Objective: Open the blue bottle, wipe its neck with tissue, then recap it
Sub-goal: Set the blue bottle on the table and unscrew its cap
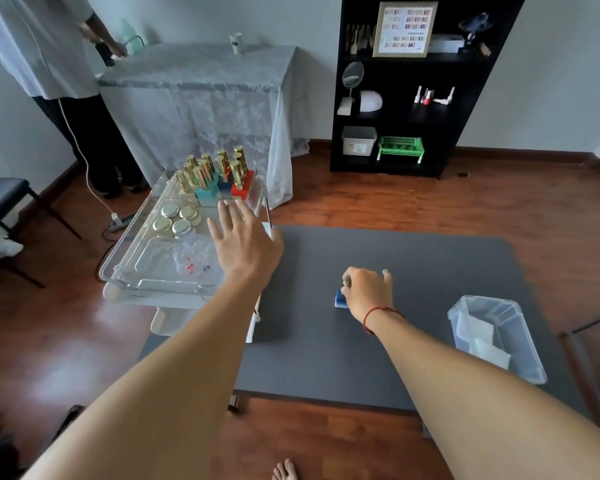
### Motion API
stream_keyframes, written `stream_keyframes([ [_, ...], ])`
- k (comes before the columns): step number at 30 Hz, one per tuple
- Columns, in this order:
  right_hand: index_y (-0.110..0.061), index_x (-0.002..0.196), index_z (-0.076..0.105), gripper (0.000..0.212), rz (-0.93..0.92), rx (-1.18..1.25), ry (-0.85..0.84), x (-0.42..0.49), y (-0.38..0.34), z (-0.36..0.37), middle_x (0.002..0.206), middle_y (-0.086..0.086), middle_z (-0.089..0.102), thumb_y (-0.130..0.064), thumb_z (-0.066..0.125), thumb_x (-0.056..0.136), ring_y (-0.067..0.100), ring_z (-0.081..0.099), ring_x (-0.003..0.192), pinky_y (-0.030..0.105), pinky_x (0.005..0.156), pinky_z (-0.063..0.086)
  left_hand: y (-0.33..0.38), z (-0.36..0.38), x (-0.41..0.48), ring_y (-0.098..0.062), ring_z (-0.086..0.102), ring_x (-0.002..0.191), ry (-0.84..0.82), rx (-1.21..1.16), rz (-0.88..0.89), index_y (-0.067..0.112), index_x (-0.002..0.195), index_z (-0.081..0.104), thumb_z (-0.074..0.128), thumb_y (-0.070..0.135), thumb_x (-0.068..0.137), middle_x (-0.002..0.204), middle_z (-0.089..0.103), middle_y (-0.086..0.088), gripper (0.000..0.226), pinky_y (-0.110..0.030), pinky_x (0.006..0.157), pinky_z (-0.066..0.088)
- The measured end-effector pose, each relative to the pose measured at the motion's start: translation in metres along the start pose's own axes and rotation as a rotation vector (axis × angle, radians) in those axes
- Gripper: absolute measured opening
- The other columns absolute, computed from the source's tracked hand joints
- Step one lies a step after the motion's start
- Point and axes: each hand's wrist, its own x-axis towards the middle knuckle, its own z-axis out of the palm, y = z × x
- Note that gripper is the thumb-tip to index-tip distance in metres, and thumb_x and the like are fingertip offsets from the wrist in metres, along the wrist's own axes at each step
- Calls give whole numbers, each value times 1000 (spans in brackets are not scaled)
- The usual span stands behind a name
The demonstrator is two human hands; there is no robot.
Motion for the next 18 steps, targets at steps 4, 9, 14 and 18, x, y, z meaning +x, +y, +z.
stream_keyframes([
  [4,-17,111,57,22,8,30,11,-3,1,3,106,0,66,-10,49,91,22,57,102,41,115,13,0,7,-5,-29,-2,150,88,140,140,2,151,13,45,47,89,160,8,-19,82,-47,119,-7],
  [9,-15,131,38,57,39,55,-59,-11,10,10,124,0,54,-2,57,79,26,49,119,49,114,12,9,34,-22,-27,-1,150,76,182,312,4,149,21,44,42,90,160,9,-19,74,-43,119,-8],
  [14,-16,134,36,65,89,199,-167,-10,29,38,130,0,51,-11,67,78,24,45,125,46,110,23,12,97,-46,-24,2,150,-181,109,273,8,150,19,34,38,99,161,10,-14,61,-40,121,4],
  [18,-20,123,47,50,55,319,-118,-10,44,65,120,-2,60,-23,69,78,22,52,116,37,101,30,10,139,-54,-25,2,150,-301,62,238,9,151,17,29,36,101,161,9,-14,58,-41,121,8],
])
